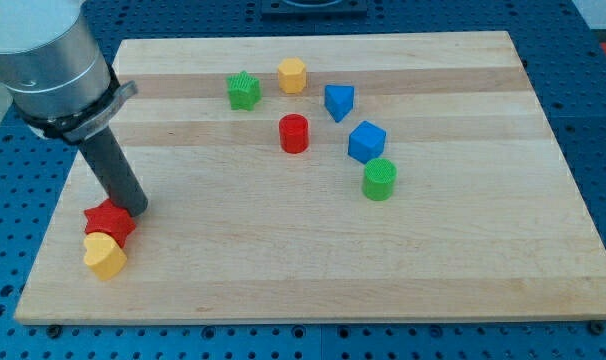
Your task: Move your arm towards green star
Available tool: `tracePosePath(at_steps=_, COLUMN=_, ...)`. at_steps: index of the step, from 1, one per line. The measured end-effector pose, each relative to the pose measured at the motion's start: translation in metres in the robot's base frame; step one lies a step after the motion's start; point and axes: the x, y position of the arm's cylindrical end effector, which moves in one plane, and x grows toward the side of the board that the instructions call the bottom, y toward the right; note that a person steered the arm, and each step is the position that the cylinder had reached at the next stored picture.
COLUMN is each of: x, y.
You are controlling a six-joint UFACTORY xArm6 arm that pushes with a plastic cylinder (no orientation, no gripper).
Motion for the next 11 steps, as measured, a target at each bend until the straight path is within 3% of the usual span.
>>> tracePosePath(at_steps=1, x=0.000, y=0.000)
tracePosePath(at_steps=3, x=-0.047, y=0.000)
tracePosePath(at_steps=5, x=-0.051, y=0.000)
tracePosePath(at_steps=6, x=-0.074, y=0.001)
tracePosePath(at_steps=7, x=-0.128, y=0.002)
tracePosePath(at_steps=8, x=-0.185, y=0.025)
tracePosePath(at_steps=9, x=-0.205, y=0.049)
tracePosePath(at_steps=10, x=-0.205, y=0.058)
tracePosePath(at_steps=11, x=-0.205, y=0.104)
